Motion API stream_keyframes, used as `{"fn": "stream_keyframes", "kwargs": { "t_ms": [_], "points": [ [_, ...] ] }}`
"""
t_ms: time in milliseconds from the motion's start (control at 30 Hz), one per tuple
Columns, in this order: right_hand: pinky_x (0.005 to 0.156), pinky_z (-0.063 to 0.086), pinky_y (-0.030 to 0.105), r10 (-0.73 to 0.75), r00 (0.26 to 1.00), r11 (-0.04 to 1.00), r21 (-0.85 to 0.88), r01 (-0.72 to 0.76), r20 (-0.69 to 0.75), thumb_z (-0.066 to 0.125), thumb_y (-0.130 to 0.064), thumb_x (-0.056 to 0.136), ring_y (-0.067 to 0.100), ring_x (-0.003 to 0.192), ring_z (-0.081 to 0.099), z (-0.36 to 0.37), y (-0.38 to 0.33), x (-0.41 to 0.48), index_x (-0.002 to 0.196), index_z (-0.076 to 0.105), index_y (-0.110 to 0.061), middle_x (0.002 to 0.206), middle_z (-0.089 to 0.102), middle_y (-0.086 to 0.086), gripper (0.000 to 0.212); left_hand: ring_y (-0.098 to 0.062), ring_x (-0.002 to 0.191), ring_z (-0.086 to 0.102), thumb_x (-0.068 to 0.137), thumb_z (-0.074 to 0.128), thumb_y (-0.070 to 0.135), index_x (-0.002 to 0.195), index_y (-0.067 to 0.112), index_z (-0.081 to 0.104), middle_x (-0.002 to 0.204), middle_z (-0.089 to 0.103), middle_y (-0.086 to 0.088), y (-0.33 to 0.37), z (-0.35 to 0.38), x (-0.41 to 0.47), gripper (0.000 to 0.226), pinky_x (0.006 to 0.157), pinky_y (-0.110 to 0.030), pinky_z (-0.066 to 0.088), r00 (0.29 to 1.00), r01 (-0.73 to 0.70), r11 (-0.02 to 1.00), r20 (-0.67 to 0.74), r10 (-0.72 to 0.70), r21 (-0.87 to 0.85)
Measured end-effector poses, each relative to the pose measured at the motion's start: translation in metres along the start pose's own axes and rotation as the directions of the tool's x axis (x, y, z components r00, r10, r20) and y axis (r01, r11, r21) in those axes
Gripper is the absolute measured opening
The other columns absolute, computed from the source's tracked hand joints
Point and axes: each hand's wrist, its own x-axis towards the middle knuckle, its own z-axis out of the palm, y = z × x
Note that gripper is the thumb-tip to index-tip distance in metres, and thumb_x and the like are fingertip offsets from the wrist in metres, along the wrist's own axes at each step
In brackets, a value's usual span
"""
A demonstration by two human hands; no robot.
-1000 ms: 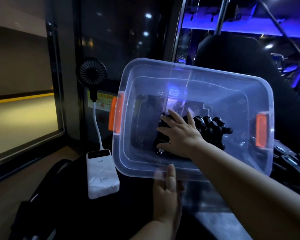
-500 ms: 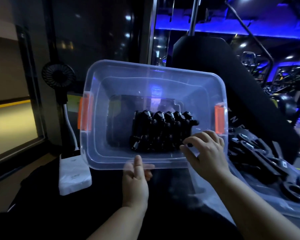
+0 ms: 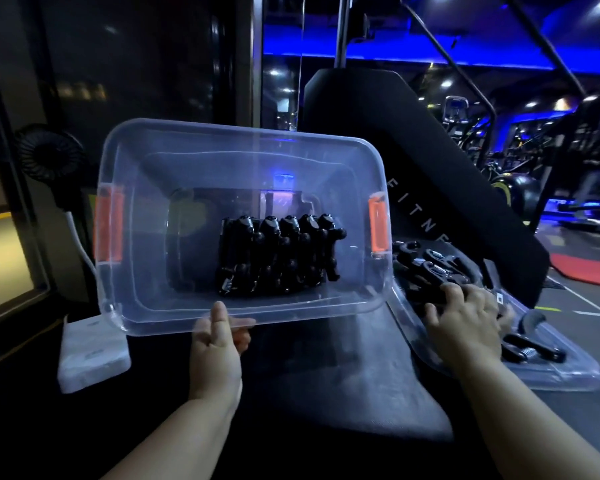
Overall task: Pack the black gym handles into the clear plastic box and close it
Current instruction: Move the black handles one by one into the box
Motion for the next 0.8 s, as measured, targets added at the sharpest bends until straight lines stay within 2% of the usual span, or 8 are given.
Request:
{"fn": "stream_keyframes", "kwargs": {
  "t_ms": [133, 267, 400, 667, 800],
  "points": [
    [0.103, 0.024, 0.049, 0.03, 0.999, 0.999, -0.022, -0.03, 0.018, 0.046, -0.04, 0.09, 0.031, 0.121, 0.039, 0.0, -0.002, 0.0, 0.13, 0.044, -0.027, 0.132, 0.048, 0.011, 0.042, -0.015, 0.06, 0.05, 0.099, 0.039, 0.039, 0.081, 0.019, 0.047, 0.074, 0.067, -0.009, 0.0, 0.0, -0.002, 0.028, 0.064, -0.027, 0.043, 1.0, 0.008, 1.0, 0.005, -0.008, -0.021],
    [0.093, 0.029, 0.045, 0.012, 1.0, 1.0, 0.019, -0.012, -0.017, 0.045, -0.032, 0.093, 0.032, 0.108, 0.05, -0.002, 0.0, -0.001, 0.128, 0.046, -0.023, 0.117, 0.058, 0.011, 0.036, -0.014, 0.059, 0.05, 0.099, 0.038, 0.039, 0.082, 0.019, 0.047, 0.072, 0.067, -0.006, -0.001, 0.003, -0.001, 0.028, 0.063, -0.027, 0.043, 1.0, 0.002, 1.0, -0.007, -0.002, -0.017],
    [0.091, 0.029, 0.042, -0.039, 0.996, 0.996, 0.08, 0.046, -0.077, 0.055, -0.033, 0.087, 0.03, 0.103, 0.055, -0.004, 0.003, -0.003, 0.127, 0.05, -0.023, 0.107, 0.064, 0.009, 0.041, -0.014, 0.061, 0.051, 0.099, 0.037, 0.041, 0.084, 0.017, 0.049, 0.075, 0.067, -0.008, -0.004, 0.002, 0.0, 0.03, 0.065, -0.028, 0.044, 1.0, -0.002, 1.0, 0.006, 0.002, 0.0],
    [0.086, 0.028, 0.043, -0.159, 0.962, 0.959, 0.197, 0.204, -0.224, 0.067, -0.02, 0.079, 0.035, 0.092, 0.059, -0.003, -0.005, -0.013, 0.118, 0.058, -0.016, 0.095, 0.066, 0.012, 0.04, -0.014, 0.062, 0.052, 0.099, 0.038, 0.041, 0.084, 0.016, 0.05, 0.071, 0.068, -0.006, -0.004, 0.002, 0.001, 0.032, 0.066, -0.028, 0.043, 1.0, -0.001, 1.0, 0.002, 0.001, 0.005],
    [0.079, 0.025, 0.038, -0.265, 0.936, 0.946, 0.125, 0.299, -0.231, 0.07, -0.021, 0.075, 0.034, 0.086, 0.061, -0.002, -0.011, -0.021, 0.109, 0.062, -0.017, 0.089, 0.066, 0.012, 0.035, -0.014, 0.064, 0.053, 0.099, 0.038, 0.041, 0.086, 0.015, 0.051, 0.072, 0.069, -0.006, -0.004, 0.001, 0.001, 0.032, 0.068, -0.028, 0.044, 1.0, 0.006, 1.0, 0.006, -0.006, 0.011]
  ]
}}
